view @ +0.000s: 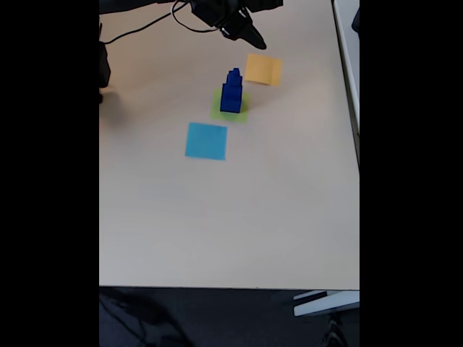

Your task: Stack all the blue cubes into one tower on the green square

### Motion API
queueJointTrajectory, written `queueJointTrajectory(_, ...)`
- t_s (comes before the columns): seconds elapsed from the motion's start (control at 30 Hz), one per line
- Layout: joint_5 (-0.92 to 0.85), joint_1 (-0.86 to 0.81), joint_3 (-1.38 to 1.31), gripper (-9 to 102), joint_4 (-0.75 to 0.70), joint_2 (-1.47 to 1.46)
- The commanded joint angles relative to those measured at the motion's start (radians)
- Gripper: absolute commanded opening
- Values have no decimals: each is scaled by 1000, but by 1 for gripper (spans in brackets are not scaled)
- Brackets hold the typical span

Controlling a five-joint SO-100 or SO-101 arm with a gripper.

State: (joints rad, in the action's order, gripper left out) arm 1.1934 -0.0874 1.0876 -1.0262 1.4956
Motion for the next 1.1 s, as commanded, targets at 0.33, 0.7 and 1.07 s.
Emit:
queueJointTrajectory(0.33,-101,20,-261,0,-176,51)
queueJointTrajectory(0.7,112,17,-249,0,-373,41)
queueJointTrajectory(1.07,204,-18,-230,0,-469,43)
